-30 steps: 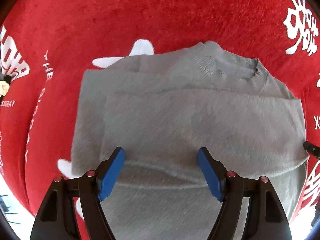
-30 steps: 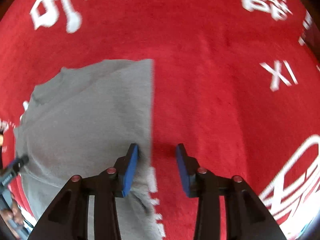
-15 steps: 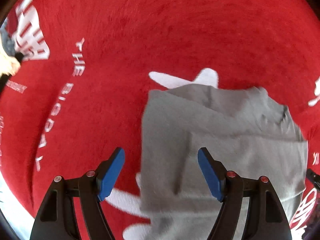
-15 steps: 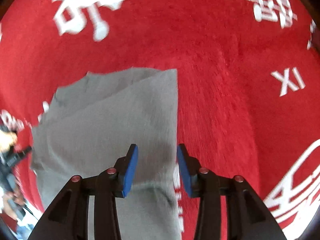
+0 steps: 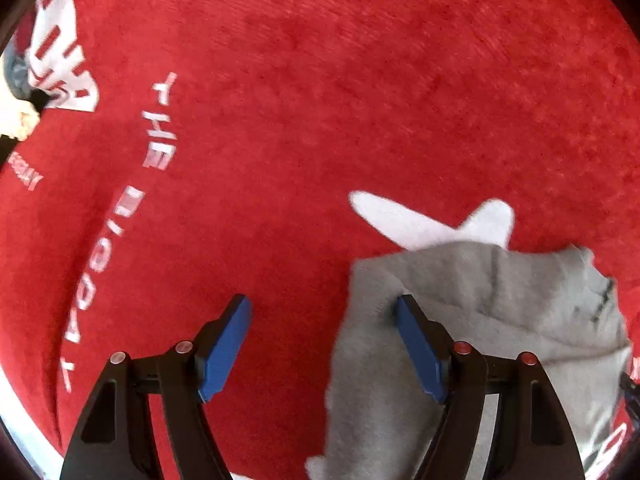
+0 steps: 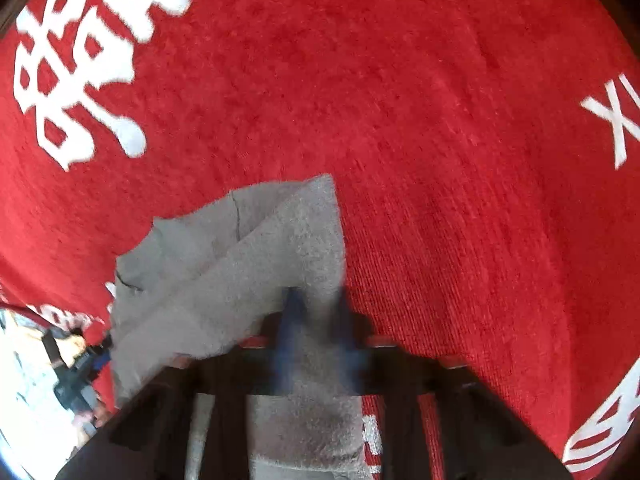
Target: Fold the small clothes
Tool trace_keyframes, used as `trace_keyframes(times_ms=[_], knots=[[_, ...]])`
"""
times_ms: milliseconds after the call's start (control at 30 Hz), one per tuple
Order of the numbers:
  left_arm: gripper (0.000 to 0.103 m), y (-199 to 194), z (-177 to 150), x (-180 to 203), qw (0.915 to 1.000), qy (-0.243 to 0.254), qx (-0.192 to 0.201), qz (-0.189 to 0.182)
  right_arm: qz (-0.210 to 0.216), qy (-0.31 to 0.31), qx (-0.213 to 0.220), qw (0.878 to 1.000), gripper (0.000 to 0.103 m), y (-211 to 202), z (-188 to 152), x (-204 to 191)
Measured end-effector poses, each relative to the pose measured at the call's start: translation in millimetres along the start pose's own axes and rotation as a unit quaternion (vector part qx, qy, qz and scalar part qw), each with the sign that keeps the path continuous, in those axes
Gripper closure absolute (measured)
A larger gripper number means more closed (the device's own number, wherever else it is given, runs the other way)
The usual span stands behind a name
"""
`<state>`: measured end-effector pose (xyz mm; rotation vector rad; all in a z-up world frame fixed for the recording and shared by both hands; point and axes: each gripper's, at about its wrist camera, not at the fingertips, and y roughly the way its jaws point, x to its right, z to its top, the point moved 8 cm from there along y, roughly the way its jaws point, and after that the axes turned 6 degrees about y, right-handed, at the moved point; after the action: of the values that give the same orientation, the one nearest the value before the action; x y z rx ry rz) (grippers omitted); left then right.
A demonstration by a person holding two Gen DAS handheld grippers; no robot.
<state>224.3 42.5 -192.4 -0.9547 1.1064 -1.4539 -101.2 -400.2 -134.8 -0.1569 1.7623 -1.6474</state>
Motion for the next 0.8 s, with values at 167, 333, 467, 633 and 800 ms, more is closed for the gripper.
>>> trace_keyframes(times_ms=[167, 333, 467, 633, 800], knots=[[0.027, -2, 2, -18, 0.9997, -0.001, 0.002, 0.023, -0.027, -0.014, 0.014, 0.999, 0.09, 3, 4, 0], [0.027, -18, -2, -41, 0.9993, 0.015, -0.001, 0.035, -0.04, -0.008, 0.026, 0.999, 0.088, -10, 6, 5], [0.027, -44, -27, -24, 0.9982, 0.059, -0.004, -0.005, -0.051, -0.03, 0.03, 0.998, 0.088, -28, -2, 6], [0.027, -70, -80, 22, 0.9923, 0.117, -0.018, -0.036, -0.039, -0.057, 0.016, 0.998, 0.088, -38, -32, -5], [0.027, -84, -138, 77, 0.9875, 0.137, -0.053, -0.057, -0.032, -0.087, -0.004, 0.996, 0.081, -35, -76, -27]])
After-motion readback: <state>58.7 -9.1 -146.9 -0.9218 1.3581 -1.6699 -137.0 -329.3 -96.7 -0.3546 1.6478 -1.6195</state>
